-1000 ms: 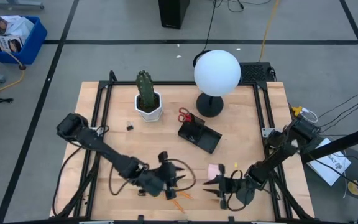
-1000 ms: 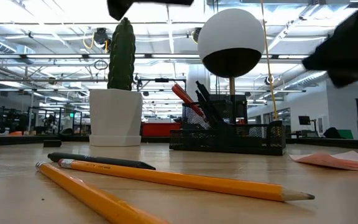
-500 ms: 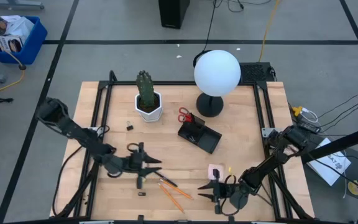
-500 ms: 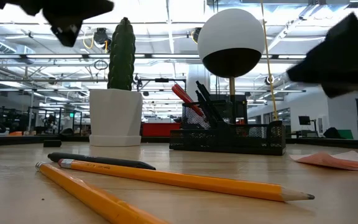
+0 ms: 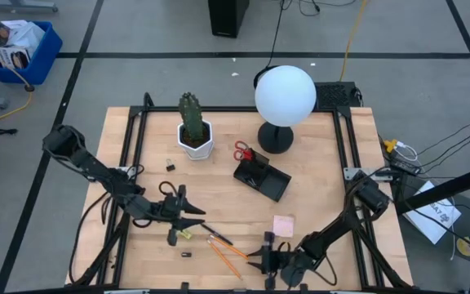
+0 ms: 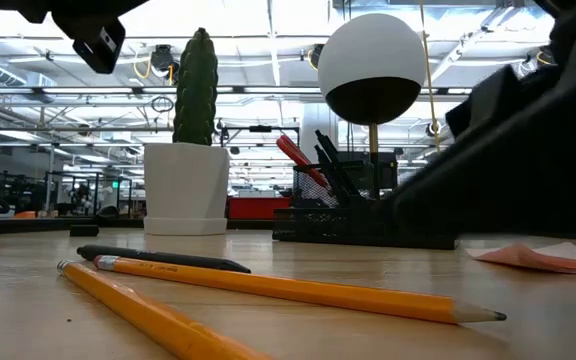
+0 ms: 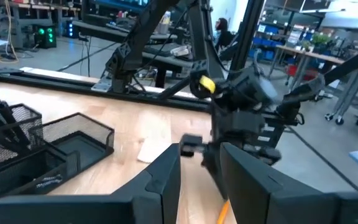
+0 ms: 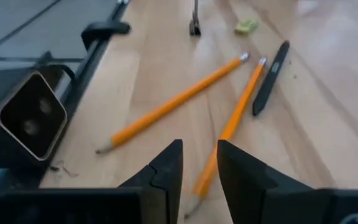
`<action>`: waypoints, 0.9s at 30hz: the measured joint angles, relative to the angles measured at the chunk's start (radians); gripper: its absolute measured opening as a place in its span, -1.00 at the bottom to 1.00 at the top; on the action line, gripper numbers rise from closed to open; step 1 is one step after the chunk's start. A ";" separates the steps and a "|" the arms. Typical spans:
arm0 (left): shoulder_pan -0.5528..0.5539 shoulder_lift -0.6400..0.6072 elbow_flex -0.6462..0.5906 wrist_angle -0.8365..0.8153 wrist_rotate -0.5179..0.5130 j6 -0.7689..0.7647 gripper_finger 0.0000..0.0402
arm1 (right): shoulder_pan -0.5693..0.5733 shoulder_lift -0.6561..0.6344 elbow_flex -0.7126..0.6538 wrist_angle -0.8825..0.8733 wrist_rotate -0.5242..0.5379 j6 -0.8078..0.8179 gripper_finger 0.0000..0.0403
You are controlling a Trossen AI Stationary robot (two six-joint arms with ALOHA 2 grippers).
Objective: Pick and place office supplies into organizer
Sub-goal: Put the orange pencil into the black desk organizer
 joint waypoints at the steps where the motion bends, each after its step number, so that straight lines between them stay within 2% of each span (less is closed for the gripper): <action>1: 0.000 0.000 0.000 0.006 0.001 0.002 -0.40 | 0.000 0.009 0.011 -0.024 0.001 0.014 -0.55; 16: 0.000 0.000 0.000 0.008 0.002 0.012 -0.40 | -0.032 0.010 0.026 -0.231 -0.038 0.195 -0.55; 23: 0.000 0.000 0.000 0.004 0.002 0.008 -0.40 | -0.043 0.010 0.007 -0.262 -0.040 0.121 -0.55; 27: 0.000 0.000 0.000 0.001 0.003 0.002 -0.40 | -0.058 0.010 -0.038 -0.265 -0.053 0.164 -0.56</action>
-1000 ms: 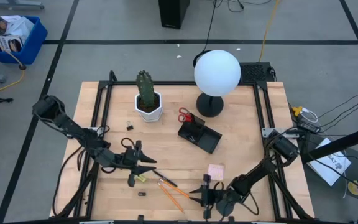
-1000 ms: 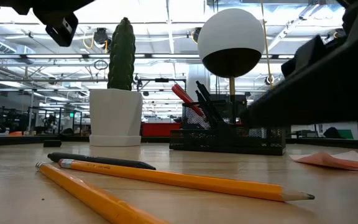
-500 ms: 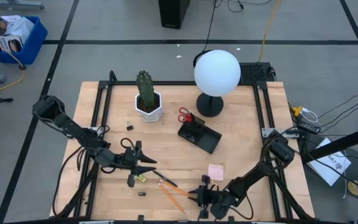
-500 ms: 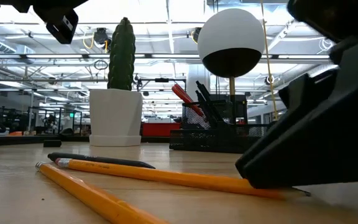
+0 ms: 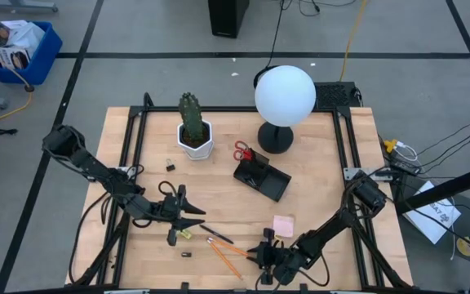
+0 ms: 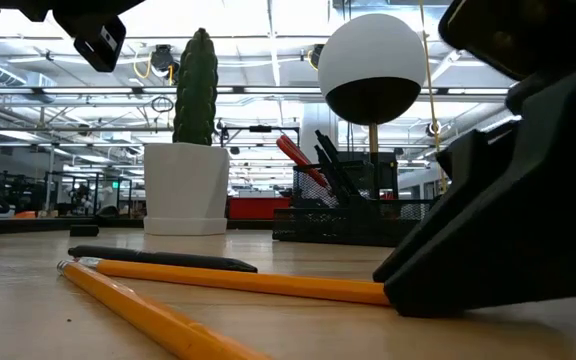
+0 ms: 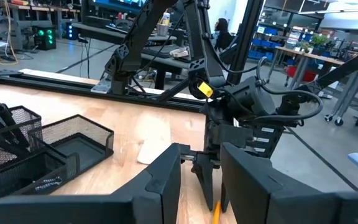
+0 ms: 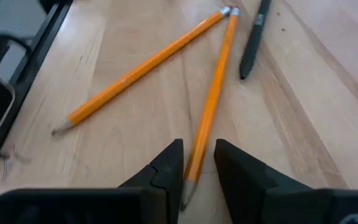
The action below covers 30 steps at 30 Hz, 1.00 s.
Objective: Pick and place office supplies into organizer
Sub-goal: Put the orange pencil into the black desk organizer
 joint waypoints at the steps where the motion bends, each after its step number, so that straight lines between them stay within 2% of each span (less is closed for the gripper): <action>1: 0.000 0.000 0.000 -0.002 0.000 -0.004 -0.40 | -0.002 0.000 -0.016 0.004 0.000 0.025 -0.58; 6: 0.002 0.000 0.000 -0.003 0.000 -0.005 -0.40 | -0.009 0.001 -0.085 0.082 -0.001 0.085 -0.80; 9: 0.002 0.000 0.000 0.003 -0.004 -0.001 -0.40 | -0.021 -0.006 -0.110 0.124 -0.036 0.087 -0.94; 17: 0.022 0.000 0.000 0.066 -0.038 0.002 -0.40 | -0.043 -0.046 -0.112 0.084 -0.063 0.067 -0.96; 23: 0.024 0.000 0.000 0.059 -0.039 -0.001 -0.40 | -0.056 -0.101 -0.114 -0.009 0.054 0.019 -0.98; 30: 0.024 0.000 0.000 0.057 -0.042 0.000 -0.40 | -0.055 -0.176 -0.117 -0.045 0.063 -0.085 -1.00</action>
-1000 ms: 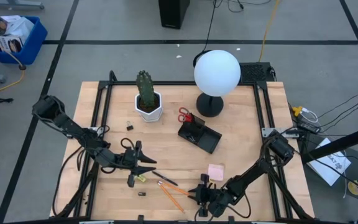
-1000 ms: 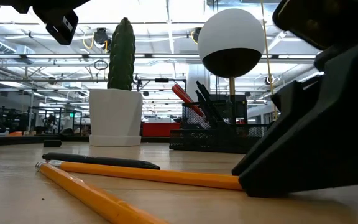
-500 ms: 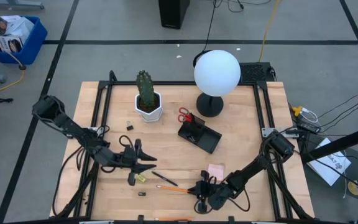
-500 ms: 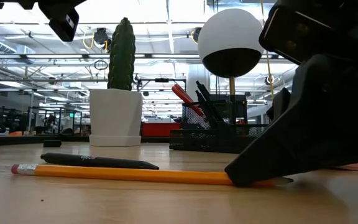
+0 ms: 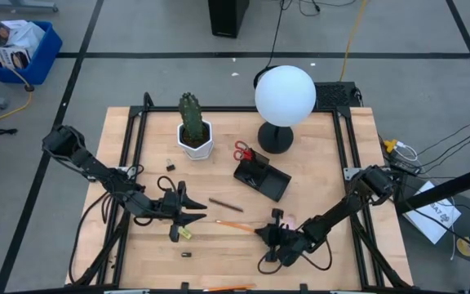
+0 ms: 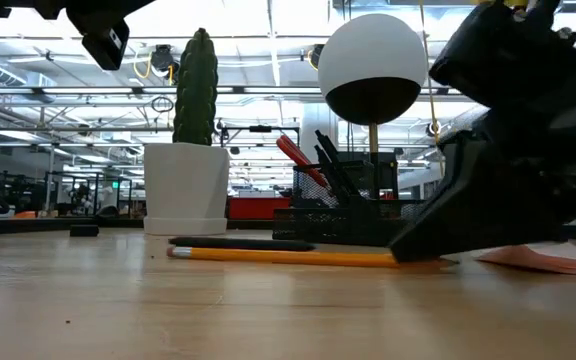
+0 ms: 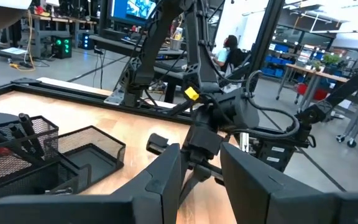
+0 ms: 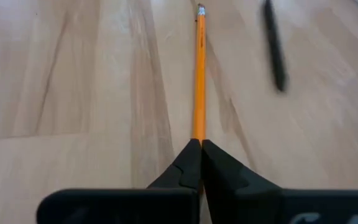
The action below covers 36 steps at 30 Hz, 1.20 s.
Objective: Pick and place office supplies into organizer
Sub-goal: Put the orange pencil into the black desk organizer
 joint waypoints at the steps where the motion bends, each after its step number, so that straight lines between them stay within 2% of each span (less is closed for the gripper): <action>1: 0.000 0.000 0.000 0.000 0.000 0.000 -0.40 | 0.000 -0.010 -0.001 -0.001 0.002 -0.010 -1.00; 15: 0.000 0.000 0.000 -0.002 0.000 -0.027 -0.40 | 0.002 -0.102 0.002 0.038 0.043 -0.112 -0.99; 22: 0.000 0.000 0.000 -0.027 0.000 -0.050 -0.40 | 0.015 -0.084 0.003 0.128 -0.081 -0.087 -0.96; 26: 0.000 0.000 0.000 -0.037 -0.009 -0.057 -0.40 | 0.031 -0.044 0.004 0.206 -0.088 -0.050 -0.73; 32: 0.000 0.000 0.000 -0.038 -0.019 -0.057 -0.40 | 0.038 0.060 0.004 0.297 -0.084 0.014 -0.18; 36: 0.001 0.000 0.000 -0.038 -0.019 -0.058 -0.40 | 0.035 0.132 0.006 0.345 -0.068 0.040 0.09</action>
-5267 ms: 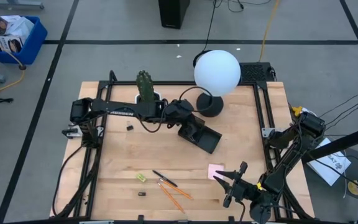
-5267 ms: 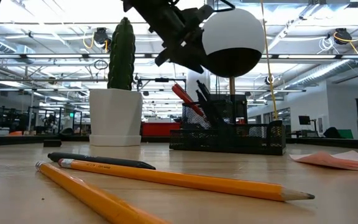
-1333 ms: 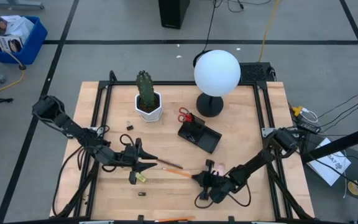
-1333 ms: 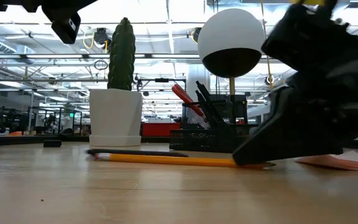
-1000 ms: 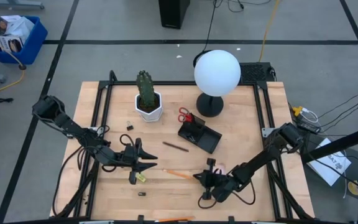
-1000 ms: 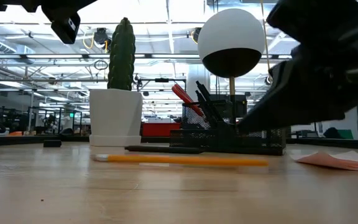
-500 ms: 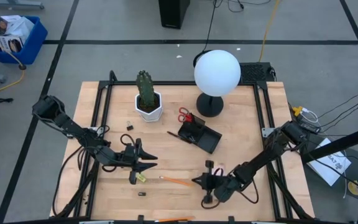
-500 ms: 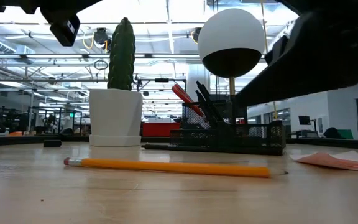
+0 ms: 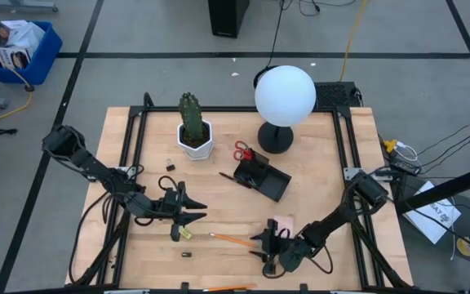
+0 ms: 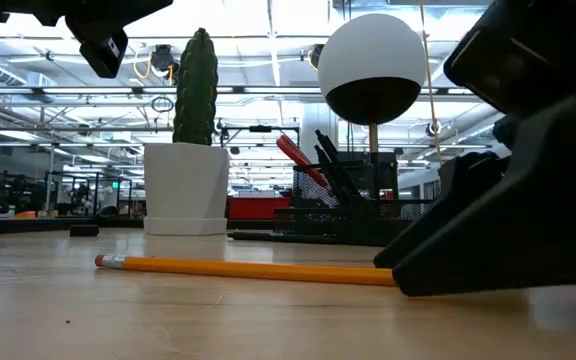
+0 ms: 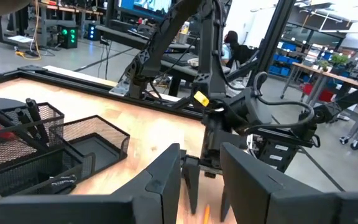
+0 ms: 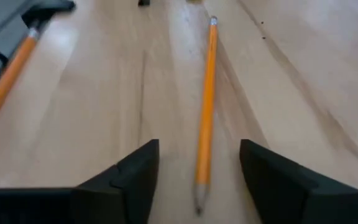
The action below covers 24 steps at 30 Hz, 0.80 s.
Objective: Pick and place office supplies into organizer
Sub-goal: Put the orange pencil into the black desk organizer
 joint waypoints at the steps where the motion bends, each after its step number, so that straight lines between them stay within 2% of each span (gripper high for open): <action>1: 0.000 0.000 0.000 0.000 0.000 0.000 -0.40 | -0.002 0.011 0.000 0.009 0.001 0.011 0.13; 4: 0.000 0.000 0.000 -0.001 0.000 -0.003 -0.40 | -0.005 0.044 0.003 0.018 0.013 0.048 0.18; 7: 0.000 0.000 0.000 -0.005 0.000 -0.004 -0.40 | -0.007 0.069 0.003 0.023 0.021 0.051 0.13; 13: 0.000 0.000 0.000 -0.011 0.000 -0.025 -0.40 | -0.009 0.088 0.001 -0.024 0.029 0.039 -0.15; 19: 0.000 0.000 0.000 -0.017 0.001 -0.044 -0.40 | -0.013 0.088 0.001 -0.112 0.028 0.099 -0.36; 24: 0.000 0.000 0.000 -0.018 0.001 -0.053 -0.40 | -0.022 0.087 -0.025 -0.093 0.026 0.126 -0.56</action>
